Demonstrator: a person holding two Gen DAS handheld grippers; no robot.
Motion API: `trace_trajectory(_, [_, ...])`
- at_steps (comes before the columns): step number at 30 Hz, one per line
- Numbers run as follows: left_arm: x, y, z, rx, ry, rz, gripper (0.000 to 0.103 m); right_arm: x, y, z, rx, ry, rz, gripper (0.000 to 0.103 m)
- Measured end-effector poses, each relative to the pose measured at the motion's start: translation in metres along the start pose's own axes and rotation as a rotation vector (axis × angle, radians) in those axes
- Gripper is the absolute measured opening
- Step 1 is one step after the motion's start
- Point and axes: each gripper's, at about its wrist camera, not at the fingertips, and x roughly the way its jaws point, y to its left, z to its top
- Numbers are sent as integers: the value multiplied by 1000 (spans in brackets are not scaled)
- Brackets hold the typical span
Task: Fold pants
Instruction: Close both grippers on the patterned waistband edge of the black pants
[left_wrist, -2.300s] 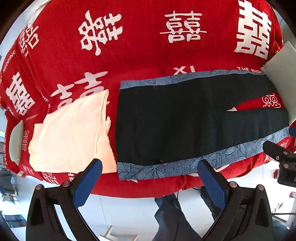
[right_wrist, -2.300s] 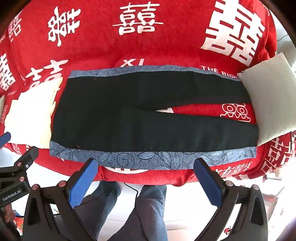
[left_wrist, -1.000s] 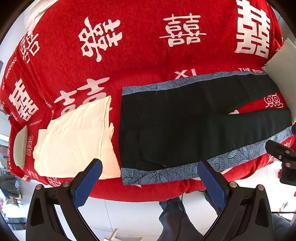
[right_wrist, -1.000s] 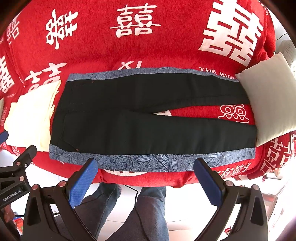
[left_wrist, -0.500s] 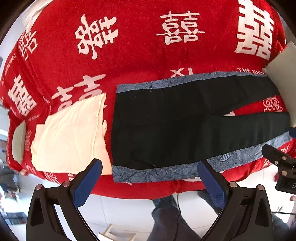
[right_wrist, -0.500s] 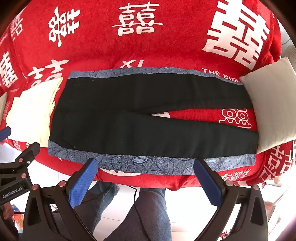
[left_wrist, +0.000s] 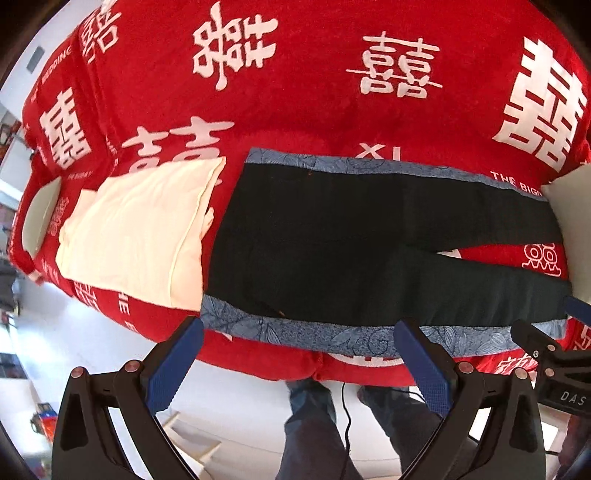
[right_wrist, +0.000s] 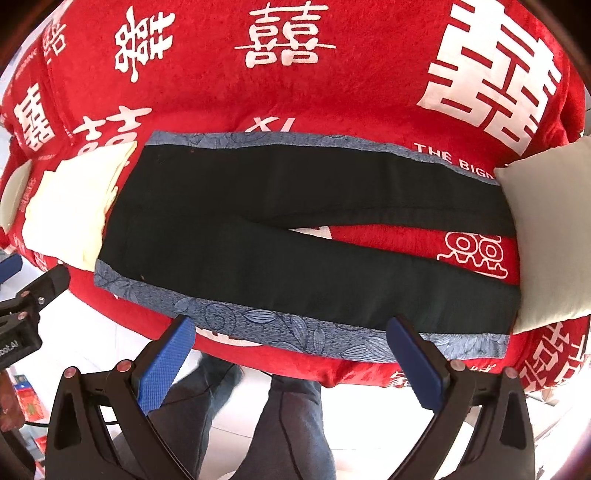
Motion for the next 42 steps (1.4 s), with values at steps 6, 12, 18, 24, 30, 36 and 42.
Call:
trace_trajectory(6, [18, 13, -8, 6, 12, -8, 103, 10, 0, -3, 43, 4, -20, 103])
trace_trajectory(12, [52, 26, -19, 15, 36, -21, 103, 36, 7, -8, 84, 25, -57, 103])
trace_trajectory(18, [92, 38, -35, 4, 79, -31, 103, 69, 15, -20, 103, 54, -71, 103])
trace_trajectory(24, [131, 66, -49, -95, 71, -116, 103, 97, 1, -41, 241, 4, 179, 103])
trace_trajectory(30, [179, 107, -73, -243, 61, -243, 103, 144, -32, -86, 493, -4, 531, 100])
trace_trajectory(36, [223, 129, -93, -338, 101, -349, 103, 201, -47, -121, 592, 44, 748, 73])
trace_trajectory(42, [237, 133, -89, -370, 77, -414, 103, 223, -59, -137, 623, 6, 818, 72])
